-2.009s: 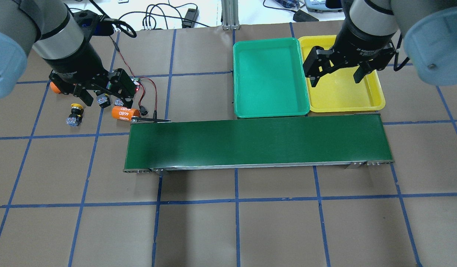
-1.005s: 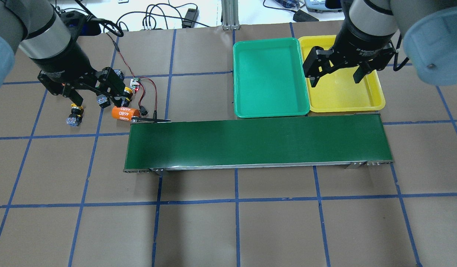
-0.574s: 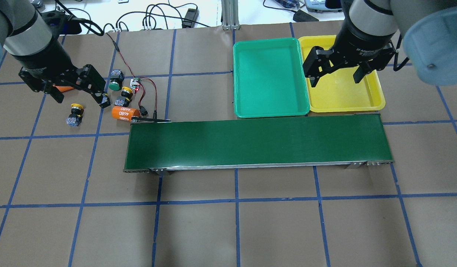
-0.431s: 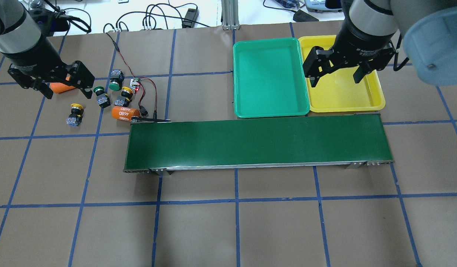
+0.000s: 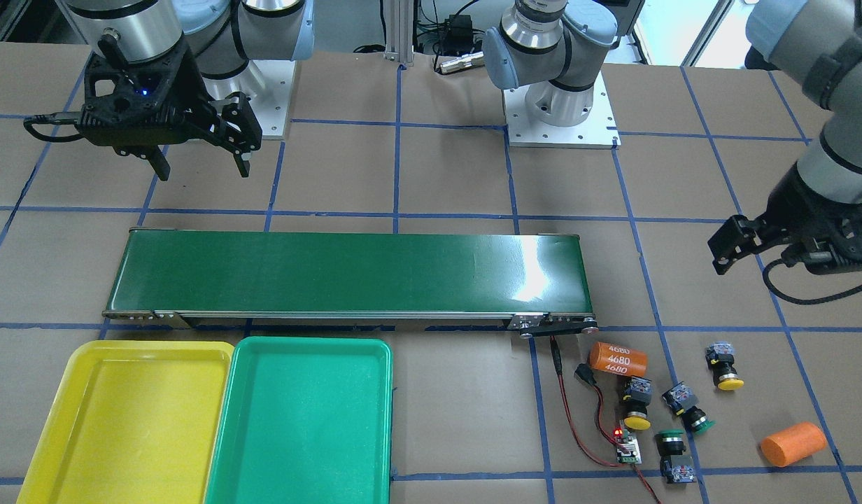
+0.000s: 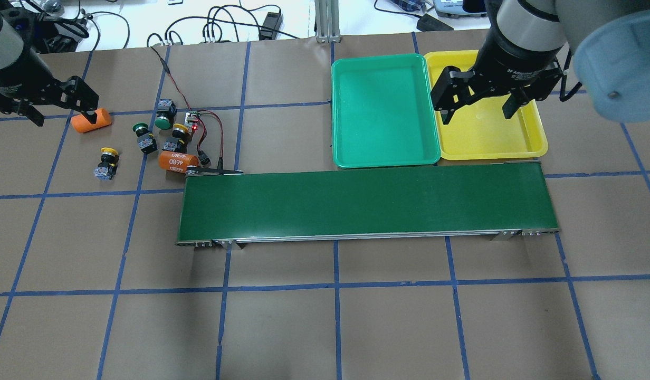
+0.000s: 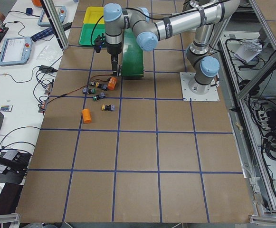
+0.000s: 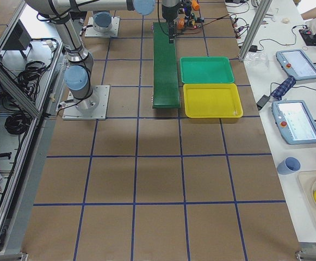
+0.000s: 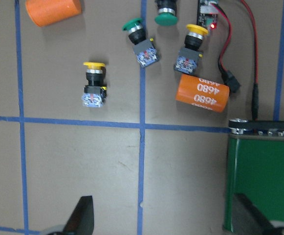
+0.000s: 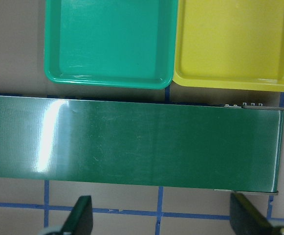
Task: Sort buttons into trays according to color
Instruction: 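Move the left gripper out to the loose orange cylinder farther away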
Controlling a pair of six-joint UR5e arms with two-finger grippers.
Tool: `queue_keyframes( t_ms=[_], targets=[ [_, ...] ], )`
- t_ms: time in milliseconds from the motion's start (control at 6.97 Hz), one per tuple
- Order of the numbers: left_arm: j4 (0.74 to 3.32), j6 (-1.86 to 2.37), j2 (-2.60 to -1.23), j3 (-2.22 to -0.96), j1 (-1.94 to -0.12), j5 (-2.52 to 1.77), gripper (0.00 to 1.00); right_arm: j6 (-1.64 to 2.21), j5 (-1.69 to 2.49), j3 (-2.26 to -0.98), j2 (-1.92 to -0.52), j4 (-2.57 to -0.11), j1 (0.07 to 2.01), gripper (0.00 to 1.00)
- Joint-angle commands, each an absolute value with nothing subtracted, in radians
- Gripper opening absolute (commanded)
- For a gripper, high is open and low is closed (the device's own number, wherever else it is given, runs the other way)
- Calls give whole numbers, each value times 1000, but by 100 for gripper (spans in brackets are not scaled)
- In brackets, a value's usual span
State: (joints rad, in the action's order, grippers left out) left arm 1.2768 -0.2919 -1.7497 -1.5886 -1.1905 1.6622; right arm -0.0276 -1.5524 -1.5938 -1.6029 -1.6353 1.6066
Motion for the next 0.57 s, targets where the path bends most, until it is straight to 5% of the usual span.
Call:
queue_keyframes(
  t_ms=[0,431],
  targets=[
    [1102,-305,-1897,-1545,-1085,1655,100,-29,-1552,-1594,-1603,-1635,1606,100],
    [1100,-317,-2102,-1328,-1078,1638,100,-28,-1552,-1594,-1603,-1635,1606,100]
  ],
)
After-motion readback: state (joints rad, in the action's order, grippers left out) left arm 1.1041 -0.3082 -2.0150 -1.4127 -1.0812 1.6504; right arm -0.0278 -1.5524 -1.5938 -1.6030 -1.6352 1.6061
